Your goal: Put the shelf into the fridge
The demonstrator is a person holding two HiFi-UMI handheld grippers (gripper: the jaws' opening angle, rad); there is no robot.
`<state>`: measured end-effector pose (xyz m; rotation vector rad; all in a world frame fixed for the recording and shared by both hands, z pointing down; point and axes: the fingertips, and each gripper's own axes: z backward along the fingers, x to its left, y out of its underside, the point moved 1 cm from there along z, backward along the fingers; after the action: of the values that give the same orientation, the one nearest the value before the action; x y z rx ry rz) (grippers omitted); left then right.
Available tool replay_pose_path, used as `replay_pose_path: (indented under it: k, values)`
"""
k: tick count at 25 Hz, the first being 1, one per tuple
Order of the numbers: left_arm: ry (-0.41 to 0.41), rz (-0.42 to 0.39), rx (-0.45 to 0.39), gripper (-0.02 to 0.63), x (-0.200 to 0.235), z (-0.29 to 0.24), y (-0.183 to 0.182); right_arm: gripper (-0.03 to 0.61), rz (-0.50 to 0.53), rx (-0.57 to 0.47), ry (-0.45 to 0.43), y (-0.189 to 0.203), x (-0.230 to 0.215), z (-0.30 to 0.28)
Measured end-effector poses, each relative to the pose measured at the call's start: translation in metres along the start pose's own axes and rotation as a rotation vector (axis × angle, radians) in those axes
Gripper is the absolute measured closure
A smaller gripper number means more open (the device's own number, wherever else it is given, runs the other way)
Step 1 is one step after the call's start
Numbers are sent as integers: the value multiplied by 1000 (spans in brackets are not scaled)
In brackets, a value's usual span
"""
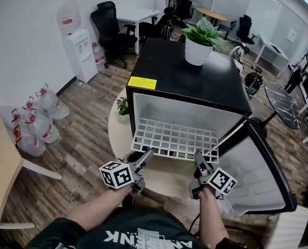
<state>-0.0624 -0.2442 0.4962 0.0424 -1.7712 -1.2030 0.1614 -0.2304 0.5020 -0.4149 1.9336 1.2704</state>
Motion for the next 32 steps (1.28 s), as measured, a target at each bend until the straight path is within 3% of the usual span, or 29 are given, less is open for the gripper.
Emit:
replay_pose_path:
  k: [7, 10, 13, 16, 21, 27, 32]
  values:
    - [-98, 21, -29, 468, -1, 10, 3, 439, -62, 9, -46, 5, 3, -3]
    - [-148, -65, -13, 470, -5, 23, 8, 439, -47, 16, -39, 2, 4, -3]
    - [-188, -168, -2, 490, -8, 25, 11, 439, 35, 21, 0, -3, 0, 1]
    - [-238, -183, -2, 554, -2, 25, 10, 439, 44, 24, 2, -3, 0, 0]
    - [-263, -193, 24, 555, -1, 22, 10, 439, -30, 20, -35, 1, 2, -3]
    - [-275, -202, 53, 555, 3, 17, 10, 439, 2, 10, -16, -4, 0, -7]
    - [-286, -212, 70, 555, 9, 5, 2, 439, -50, 5, -31, -11, -1, -23]
